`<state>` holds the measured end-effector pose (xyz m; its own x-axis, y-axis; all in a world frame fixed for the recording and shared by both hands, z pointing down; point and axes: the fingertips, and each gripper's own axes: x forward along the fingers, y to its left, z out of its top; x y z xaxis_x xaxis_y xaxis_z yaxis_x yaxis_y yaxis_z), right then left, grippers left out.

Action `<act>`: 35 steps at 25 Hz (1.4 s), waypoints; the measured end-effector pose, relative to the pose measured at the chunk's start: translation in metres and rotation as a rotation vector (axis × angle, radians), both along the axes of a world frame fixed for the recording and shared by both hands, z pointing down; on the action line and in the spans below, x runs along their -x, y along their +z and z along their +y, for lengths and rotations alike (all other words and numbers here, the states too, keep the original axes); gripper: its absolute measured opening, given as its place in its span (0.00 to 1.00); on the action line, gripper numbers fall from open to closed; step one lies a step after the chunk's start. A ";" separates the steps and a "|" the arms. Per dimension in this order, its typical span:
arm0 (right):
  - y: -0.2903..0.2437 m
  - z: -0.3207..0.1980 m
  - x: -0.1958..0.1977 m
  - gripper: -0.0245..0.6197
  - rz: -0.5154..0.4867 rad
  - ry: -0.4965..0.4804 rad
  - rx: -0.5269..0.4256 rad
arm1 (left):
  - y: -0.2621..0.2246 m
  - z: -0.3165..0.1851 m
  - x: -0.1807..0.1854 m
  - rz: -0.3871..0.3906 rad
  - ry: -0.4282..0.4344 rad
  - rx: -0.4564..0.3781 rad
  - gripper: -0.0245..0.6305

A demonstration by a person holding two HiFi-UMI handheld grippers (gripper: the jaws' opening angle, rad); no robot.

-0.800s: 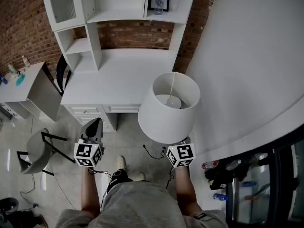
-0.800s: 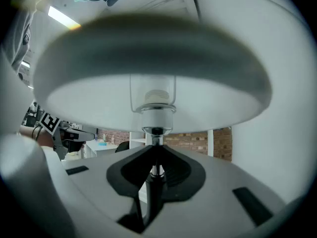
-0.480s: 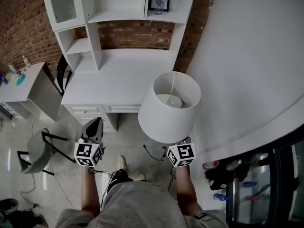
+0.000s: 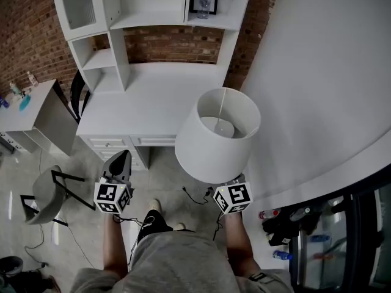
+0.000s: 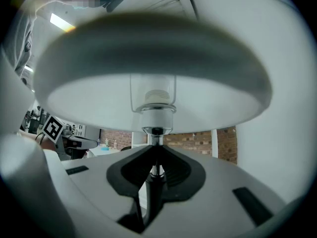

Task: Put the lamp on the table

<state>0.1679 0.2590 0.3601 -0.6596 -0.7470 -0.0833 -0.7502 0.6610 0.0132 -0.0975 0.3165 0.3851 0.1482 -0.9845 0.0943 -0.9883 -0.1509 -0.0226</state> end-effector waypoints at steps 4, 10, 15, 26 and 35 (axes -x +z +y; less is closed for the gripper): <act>0.005 -0.017 0.004 0.15 0.008 0.000 0.007 | 0.004 -0.018 0.005 0.002 -0.004 0.002 0.04; 0.011 -0.054 0.017 0.15 0.006 0.011 0.019 | 0.010 -0.057 0.020 0.010 0.004 0.008 0.04; 0.009 -0.094 0.033 0.15 0.008 0.032 0.011 | 0.011 -0.103 0.035 0.025 0.024 0.005 0.04; 0.005 -0.193 0.084 0.15 0.007 0.085 0.038 | 0.008 -0.219 0.081 0.033 0.094 0.018 0.04; 0.007 -0.268 0.122 0.15 0.006 0.130 0.047 | 0.014 -0.303 0.111 0.046 0.146 0.043 0.04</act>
